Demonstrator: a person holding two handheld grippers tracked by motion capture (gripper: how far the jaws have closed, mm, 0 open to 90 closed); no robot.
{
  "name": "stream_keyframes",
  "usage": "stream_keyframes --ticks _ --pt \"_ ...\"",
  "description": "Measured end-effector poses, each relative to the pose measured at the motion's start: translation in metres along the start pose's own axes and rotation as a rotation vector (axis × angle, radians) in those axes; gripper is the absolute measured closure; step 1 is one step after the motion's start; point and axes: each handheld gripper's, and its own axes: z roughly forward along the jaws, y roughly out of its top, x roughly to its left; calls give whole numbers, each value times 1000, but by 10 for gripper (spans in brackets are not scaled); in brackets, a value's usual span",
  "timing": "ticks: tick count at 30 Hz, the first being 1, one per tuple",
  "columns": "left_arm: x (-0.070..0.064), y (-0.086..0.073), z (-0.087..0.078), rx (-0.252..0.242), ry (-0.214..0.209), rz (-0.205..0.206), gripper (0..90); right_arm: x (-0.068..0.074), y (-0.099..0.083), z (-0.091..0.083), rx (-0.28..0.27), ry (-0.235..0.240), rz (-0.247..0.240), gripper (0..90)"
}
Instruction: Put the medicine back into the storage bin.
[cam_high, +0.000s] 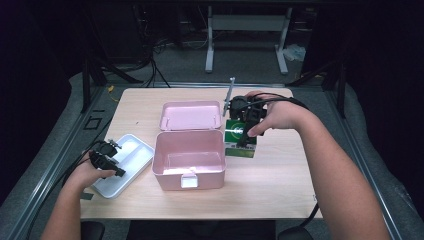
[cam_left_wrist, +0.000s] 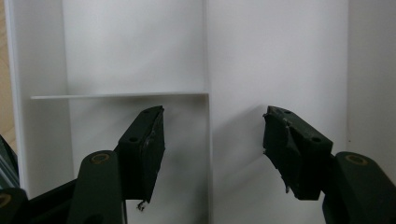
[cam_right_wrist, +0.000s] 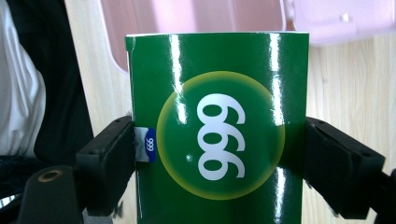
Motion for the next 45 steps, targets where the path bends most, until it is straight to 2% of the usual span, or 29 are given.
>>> stream_keyframes --ticks 3,13,17,21,25,26,27,30,33,34,38,39,45 --pt "0 0 0 0 0 1 384 4 11 1 -12 4 -36 160" --pt "0 0 0 2 -1 3 384 12 43 9 -6 17 -101 160" --pt "0 0 0 3 -1 9 384 13 51 12 -38 35 -108 160" --pt "1 1 0 4 0 12 384 14 57 13 -20 28 -113 160" --pt "1 1 0 6 -1 13 384 13 62 14 -26 26 -119 160" --pt "1 1 0 6 -1 13 384 13 64 14 -25 42 -120 160" --pt "1 1 0 7 -1 13 384 13 65 14 -33 27 -120 160" --pt "1 1 0 6 0 13 384 14 71 16 -52 35 -124 160" --pt "1 1 0 7 0 14 384 15 77 18 -35 40 -132 160" --pt "1 1 0 6 -1 14 384 16 79 21 -54 36 -132 160" --pt "1 1 0 8 -1 16 385 16 84 23 -33 53 -147 160" --pt "1 1 0 7 -1 16 385 16 84 25 -42 46 -148 160" --pt "1 1 0 7 -3 16 385 16 83 32 -27 53 -143 160"
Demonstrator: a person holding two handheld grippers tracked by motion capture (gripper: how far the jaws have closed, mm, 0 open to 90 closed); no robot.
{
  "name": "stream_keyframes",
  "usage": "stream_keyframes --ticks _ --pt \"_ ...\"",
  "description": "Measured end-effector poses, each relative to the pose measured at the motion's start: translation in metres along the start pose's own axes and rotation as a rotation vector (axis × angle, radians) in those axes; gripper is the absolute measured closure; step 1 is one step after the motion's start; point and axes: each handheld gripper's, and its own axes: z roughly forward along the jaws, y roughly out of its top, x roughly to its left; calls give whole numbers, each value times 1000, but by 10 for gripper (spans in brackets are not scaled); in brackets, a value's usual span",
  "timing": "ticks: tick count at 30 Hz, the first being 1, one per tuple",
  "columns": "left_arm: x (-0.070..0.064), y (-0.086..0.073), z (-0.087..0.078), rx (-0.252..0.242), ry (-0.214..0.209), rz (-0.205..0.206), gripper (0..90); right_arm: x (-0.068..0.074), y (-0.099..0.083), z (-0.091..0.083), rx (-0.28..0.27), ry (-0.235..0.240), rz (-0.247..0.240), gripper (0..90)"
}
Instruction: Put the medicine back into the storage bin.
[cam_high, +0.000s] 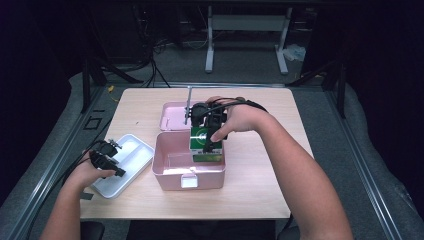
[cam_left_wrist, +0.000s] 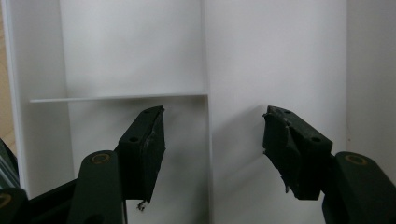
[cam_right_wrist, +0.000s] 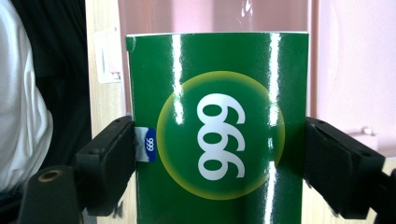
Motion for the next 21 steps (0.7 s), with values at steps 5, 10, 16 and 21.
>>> stream_keyframes --ticks 5,10,16,21 --pt "0 0 0 0 0 -3 384 -1 -2 10 14 6 5 160" --pt "0 0 0 1 0 -3 385 -3 -5 22 -6 14 14 160" --pt "0 0 0 0 1 1 385 -6 -6 33 7 14 19 160" --pt "0 0 0 1 1 0 385 -7 -8 42 12 14 22 160"
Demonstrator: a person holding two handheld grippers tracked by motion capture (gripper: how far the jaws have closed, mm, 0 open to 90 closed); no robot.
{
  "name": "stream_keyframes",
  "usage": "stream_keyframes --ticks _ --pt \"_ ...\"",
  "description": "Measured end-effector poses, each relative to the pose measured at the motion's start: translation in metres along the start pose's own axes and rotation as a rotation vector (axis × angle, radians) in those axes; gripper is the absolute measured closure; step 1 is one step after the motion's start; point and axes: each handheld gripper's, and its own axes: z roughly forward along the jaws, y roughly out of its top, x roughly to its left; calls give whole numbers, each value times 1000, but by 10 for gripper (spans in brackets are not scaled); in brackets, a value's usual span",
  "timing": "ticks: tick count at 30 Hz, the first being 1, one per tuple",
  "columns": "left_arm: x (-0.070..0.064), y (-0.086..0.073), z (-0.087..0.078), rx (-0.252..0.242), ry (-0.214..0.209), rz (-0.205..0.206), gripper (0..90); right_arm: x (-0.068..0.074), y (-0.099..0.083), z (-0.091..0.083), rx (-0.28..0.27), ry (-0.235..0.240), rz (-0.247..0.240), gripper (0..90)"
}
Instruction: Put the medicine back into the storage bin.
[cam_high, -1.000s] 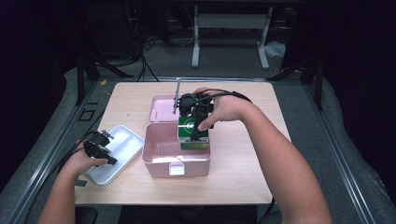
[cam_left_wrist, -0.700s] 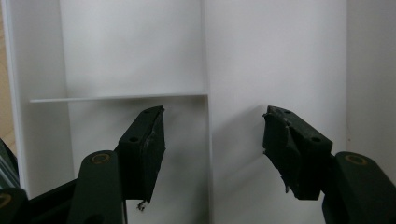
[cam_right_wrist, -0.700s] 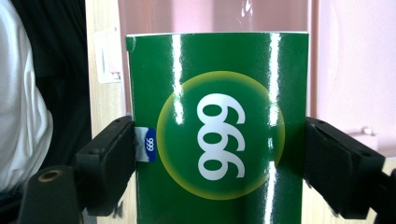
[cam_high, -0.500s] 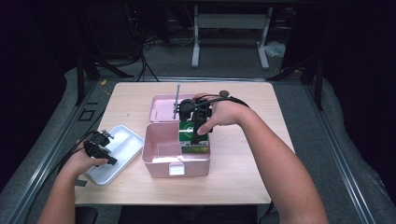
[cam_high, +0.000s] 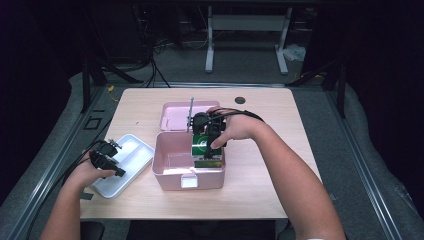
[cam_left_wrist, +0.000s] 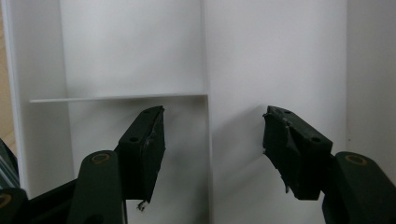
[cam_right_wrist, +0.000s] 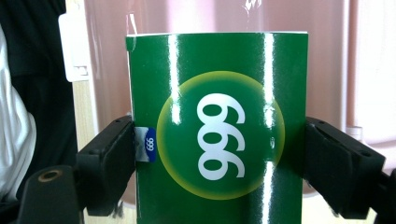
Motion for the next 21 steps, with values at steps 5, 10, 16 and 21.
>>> stream_keyframes --ticks 5,10,16,21 --pt "0 0 0 -1 -2 0 385 -2 -1 10 -10 3 9 160" --pt "0 0 0 0 0 3 385 -3 -3 23 -2 8 14 159" --pt "0 0 0 -2 -2 -2 385 -5 -4 37 16 7 22 158" --pt "0 0 0 -2 -2 -2 385 -6 -6 45 31 10 24 157"
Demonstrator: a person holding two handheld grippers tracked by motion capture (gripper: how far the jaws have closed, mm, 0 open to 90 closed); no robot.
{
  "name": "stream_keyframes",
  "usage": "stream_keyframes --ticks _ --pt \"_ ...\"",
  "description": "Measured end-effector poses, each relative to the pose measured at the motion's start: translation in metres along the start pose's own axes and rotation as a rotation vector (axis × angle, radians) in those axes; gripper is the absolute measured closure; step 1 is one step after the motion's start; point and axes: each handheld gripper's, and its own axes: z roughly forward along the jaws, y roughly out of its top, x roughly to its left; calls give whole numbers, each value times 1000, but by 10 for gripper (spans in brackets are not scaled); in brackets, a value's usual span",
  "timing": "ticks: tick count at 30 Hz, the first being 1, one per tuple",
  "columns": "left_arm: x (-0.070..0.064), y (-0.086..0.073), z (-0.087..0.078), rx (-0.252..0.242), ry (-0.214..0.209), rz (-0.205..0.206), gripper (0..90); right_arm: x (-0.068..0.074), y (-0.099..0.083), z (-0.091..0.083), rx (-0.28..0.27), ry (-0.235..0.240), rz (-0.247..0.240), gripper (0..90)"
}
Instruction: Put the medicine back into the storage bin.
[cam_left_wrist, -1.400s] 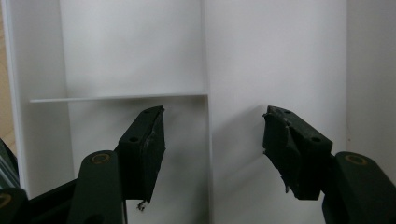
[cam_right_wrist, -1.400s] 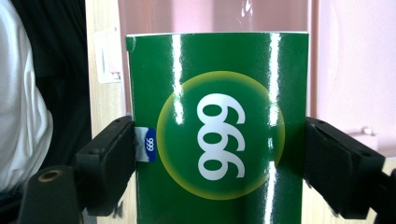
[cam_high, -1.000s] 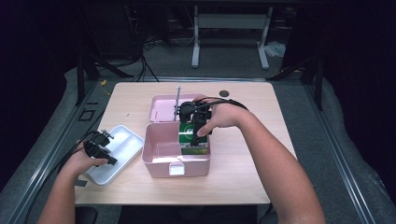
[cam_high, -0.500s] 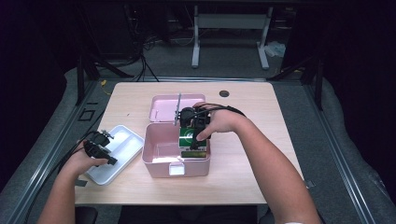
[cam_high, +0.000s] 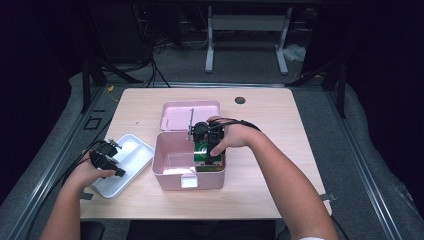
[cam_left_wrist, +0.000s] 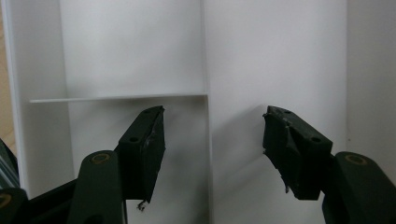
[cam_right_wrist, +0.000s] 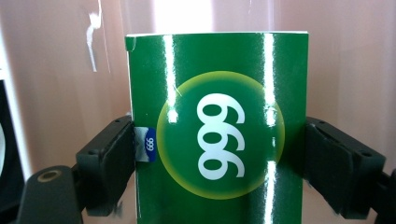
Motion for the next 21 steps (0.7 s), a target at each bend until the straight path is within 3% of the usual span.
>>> stream_keyframes --ticks 15,21 --pt "0 0 0 1 1 0 384 -1 0 10 23 0 13 149" --pt "0 0 0 1 1 1 385 0 0 3 17 1 26 146"
